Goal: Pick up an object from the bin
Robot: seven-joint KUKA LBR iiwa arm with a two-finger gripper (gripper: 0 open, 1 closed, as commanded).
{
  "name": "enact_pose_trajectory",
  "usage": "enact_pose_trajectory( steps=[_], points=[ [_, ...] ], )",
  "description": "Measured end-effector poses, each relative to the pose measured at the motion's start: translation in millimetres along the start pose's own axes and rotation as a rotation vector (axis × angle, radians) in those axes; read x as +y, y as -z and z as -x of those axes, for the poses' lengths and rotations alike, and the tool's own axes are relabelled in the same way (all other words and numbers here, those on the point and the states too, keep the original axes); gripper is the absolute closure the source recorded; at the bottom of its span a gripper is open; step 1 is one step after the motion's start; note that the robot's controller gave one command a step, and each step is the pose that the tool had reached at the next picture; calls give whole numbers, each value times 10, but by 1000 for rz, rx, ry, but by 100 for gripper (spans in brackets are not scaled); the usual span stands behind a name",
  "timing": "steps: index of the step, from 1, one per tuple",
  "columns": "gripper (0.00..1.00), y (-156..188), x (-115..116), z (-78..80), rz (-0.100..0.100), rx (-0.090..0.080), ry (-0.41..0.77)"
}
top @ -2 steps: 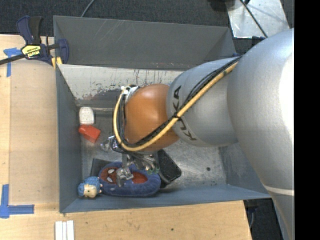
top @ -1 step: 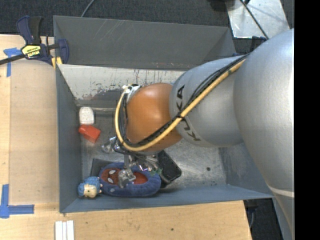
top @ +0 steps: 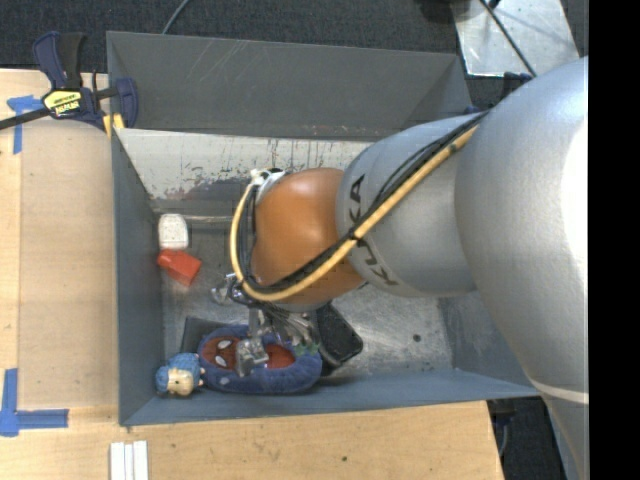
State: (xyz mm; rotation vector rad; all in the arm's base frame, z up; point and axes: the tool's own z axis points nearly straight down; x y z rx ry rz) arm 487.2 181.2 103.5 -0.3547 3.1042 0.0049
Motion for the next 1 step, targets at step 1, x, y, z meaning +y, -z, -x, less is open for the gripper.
enact_pose_trajectory(
  steps=[1],
  points=[
    [0, -220, -2, 52, -1, -5, -104]
  ],
)
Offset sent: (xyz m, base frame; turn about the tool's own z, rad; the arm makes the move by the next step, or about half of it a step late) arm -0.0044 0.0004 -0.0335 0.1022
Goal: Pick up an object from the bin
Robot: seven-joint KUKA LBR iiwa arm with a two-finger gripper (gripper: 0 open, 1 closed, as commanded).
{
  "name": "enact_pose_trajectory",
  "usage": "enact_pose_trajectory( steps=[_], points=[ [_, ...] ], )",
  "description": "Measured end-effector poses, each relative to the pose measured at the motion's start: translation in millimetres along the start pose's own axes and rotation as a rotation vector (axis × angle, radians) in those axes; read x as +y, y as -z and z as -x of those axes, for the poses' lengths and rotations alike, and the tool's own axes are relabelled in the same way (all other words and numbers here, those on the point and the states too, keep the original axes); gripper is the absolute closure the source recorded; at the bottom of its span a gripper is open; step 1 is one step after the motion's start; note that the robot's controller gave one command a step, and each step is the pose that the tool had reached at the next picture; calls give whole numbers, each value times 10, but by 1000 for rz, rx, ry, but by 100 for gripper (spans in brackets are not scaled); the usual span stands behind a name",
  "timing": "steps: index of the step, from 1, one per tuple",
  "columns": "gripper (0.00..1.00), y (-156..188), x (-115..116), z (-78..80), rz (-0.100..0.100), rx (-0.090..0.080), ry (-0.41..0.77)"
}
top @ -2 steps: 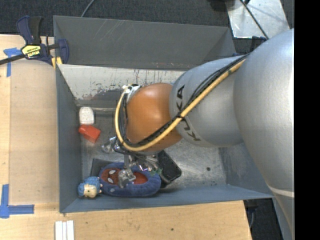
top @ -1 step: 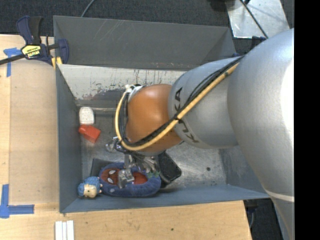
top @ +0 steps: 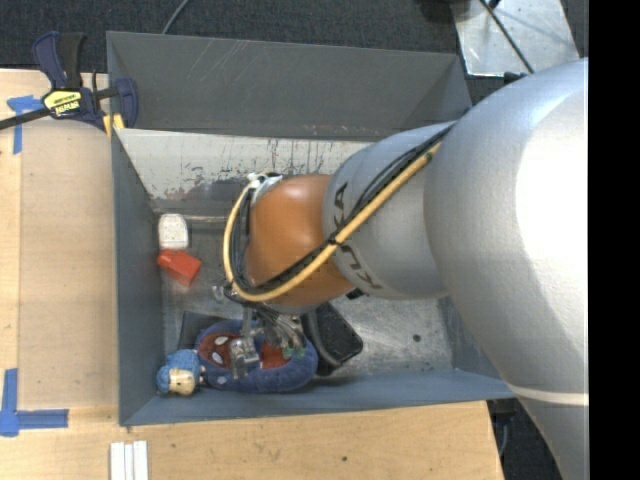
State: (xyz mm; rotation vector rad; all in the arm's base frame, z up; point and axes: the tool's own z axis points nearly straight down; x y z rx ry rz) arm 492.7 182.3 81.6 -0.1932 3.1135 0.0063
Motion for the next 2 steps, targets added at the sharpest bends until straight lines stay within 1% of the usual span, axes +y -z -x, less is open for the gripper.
enact_pose_trajectory(
  steps=[1, 2],
  points=[
    [0, -5, -7, 15, 6, -1, 36],
    [100, -9, -7, -32, 3, 20, 39]
  ],
)
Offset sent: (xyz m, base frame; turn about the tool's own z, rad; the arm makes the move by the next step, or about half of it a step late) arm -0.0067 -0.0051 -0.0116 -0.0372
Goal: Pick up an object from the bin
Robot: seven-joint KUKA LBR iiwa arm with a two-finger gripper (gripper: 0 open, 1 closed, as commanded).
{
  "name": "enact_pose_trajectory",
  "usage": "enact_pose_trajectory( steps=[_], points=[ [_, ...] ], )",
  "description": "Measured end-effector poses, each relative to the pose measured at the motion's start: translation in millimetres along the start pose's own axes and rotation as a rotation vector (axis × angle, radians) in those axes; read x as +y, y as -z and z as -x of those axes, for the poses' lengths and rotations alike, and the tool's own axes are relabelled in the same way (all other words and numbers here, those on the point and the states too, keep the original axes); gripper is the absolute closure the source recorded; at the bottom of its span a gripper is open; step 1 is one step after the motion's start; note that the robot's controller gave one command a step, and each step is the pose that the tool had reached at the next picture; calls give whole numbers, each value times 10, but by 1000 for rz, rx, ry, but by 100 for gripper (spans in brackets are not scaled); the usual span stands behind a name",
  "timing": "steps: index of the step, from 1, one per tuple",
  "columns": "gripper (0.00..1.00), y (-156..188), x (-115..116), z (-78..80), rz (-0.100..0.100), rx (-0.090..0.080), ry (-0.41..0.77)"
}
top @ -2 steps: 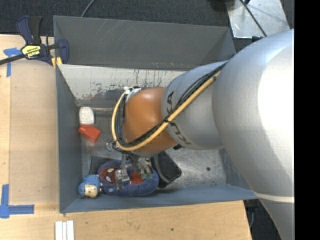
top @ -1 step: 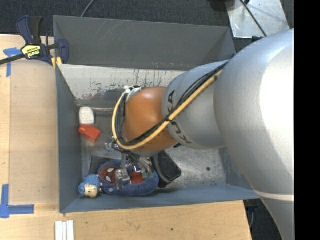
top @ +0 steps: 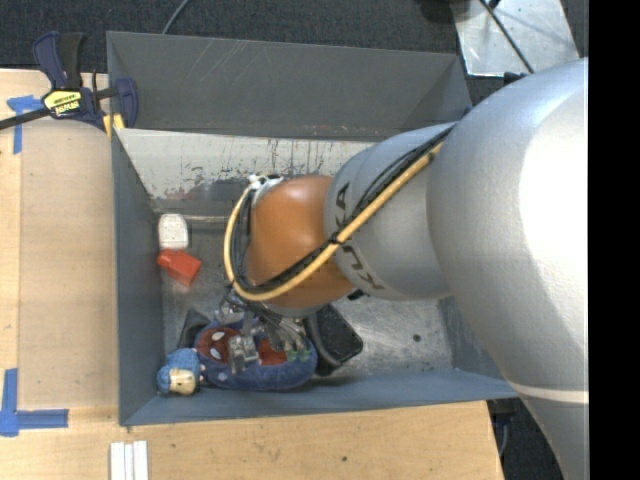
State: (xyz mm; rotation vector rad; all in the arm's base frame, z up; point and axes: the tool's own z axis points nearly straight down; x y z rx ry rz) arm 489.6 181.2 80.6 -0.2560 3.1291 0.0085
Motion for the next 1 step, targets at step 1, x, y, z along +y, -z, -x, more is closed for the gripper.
enact_pose_trajectory(
  steps=[1],
  points=[
    [100, 1105, 5, 29, -4, -8, -1]
  ],
)
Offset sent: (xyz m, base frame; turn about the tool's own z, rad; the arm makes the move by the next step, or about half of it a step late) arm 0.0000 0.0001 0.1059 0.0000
